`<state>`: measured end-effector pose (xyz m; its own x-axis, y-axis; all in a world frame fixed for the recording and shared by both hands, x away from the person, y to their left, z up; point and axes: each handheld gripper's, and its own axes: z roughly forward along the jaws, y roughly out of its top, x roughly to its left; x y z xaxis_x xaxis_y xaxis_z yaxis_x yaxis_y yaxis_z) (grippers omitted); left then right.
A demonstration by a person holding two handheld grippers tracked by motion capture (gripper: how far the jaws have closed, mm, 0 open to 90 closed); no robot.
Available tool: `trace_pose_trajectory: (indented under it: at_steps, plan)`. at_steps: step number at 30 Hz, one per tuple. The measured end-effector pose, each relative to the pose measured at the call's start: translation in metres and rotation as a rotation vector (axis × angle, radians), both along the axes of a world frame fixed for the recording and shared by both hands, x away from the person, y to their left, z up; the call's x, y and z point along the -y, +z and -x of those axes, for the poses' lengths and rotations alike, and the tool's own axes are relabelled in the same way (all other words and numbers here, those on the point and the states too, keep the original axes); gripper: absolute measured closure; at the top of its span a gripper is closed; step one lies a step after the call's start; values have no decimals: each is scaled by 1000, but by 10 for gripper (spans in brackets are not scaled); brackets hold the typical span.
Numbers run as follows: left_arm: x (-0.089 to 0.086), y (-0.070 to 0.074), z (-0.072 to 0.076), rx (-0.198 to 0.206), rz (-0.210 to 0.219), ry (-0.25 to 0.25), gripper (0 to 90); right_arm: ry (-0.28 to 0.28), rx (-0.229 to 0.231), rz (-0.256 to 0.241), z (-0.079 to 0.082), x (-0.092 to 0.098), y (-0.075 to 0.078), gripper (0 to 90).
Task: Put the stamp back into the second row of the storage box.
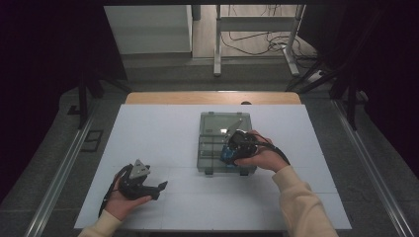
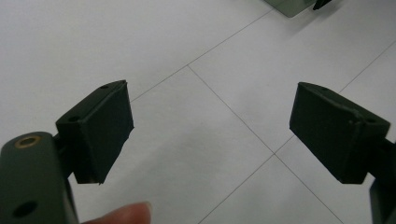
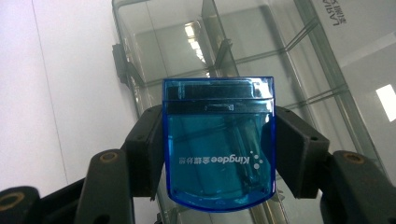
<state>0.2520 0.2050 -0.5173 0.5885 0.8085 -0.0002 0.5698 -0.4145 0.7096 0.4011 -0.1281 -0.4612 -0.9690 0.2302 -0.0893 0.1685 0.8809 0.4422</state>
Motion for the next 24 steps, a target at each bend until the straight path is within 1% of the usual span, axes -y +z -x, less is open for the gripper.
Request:
trace_pose_trajectory:
  at_steps: [10, 12, 13, 14, 15, 17, 18, 22, 24]
  plan:
    - [-1, 0, 0, 2, 4, 3, 137, -1, -6, 7, 0, 0, -2, 406]
    - [-1, 0, 0, 2, 3, 2, 137, -7, -1, 8, -1, 0, -2, 402]
    - [-1, 0, 0, 2, 3, 3, 137, -14, -2, -7, -1, 0, -2, 320]
    - [-1, 0, 0, 2, 3, 3, 136, -14, -2, -7, -1, 0, -2, 320]
    - [-1, 0, 0, 1, 5, 5, 136, -45, -4, -30, -2, 1, 1, 232]
    - [-1, 0, 0, 2, 5, 5, 137, -57, 6, -59, -1, 2, 5, 191]
    - [-1, 0, 0, 2, 5, 5, 137, -57, 6, -59, -1, 2, 5, 191]
    - [-1, 0, 0, 1, 5, 2, 137, -109, 40, -115, 0, 3, 12, 144]
    - [-1, 0, 0, 1, 7, 2, 137, -124, 44, -141, 0, 4, 14, 137]
